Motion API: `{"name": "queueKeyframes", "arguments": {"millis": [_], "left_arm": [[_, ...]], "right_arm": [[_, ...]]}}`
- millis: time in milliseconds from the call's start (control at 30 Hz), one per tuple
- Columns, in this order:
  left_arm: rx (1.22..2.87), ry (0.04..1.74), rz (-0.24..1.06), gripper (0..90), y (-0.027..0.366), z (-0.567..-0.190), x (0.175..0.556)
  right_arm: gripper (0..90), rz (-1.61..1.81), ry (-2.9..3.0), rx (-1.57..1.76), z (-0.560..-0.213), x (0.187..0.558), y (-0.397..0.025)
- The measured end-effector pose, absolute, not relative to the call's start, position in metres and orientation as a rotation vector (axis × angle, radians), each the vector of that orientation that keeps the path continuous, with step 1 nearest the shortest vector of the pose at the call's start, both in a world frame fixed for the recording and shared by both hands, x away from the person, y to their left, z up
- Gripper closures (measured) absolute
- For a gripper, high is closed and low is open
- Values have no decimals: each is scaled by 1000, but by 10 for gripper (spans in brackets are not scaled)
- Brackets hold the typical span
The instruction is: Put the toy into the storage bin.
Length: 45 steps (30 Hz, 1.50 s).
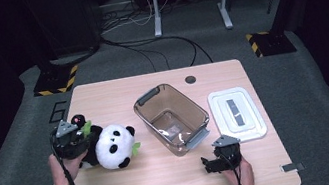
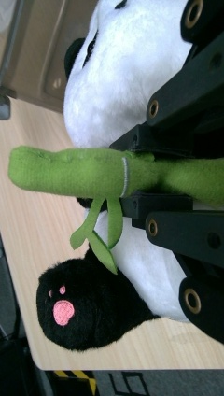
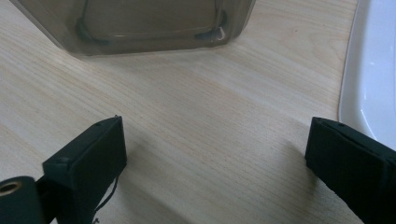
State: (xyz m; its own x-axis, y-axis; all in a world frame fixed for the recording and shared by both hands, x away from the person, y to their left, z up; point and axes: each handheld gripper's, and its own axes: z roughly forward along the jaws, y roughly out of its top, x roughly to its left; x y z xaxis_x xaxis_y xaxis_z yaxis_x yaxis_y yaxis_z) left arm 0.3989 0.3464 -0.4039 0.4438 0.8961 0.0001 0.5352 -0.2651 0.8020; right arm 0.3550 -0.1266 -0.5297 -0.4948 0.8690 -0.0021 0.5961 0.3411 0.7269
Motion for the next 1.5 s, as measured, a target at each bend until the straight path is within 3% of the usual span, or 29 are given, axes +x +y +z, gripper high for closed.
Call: {"name": "queueKeyframes", "arguments": {"millis": [1500], "left_arm": [[1910,937,562,748,314,-316,411]], "right_arm": [[44,956,2222,1290,-530,355,-127]]}}
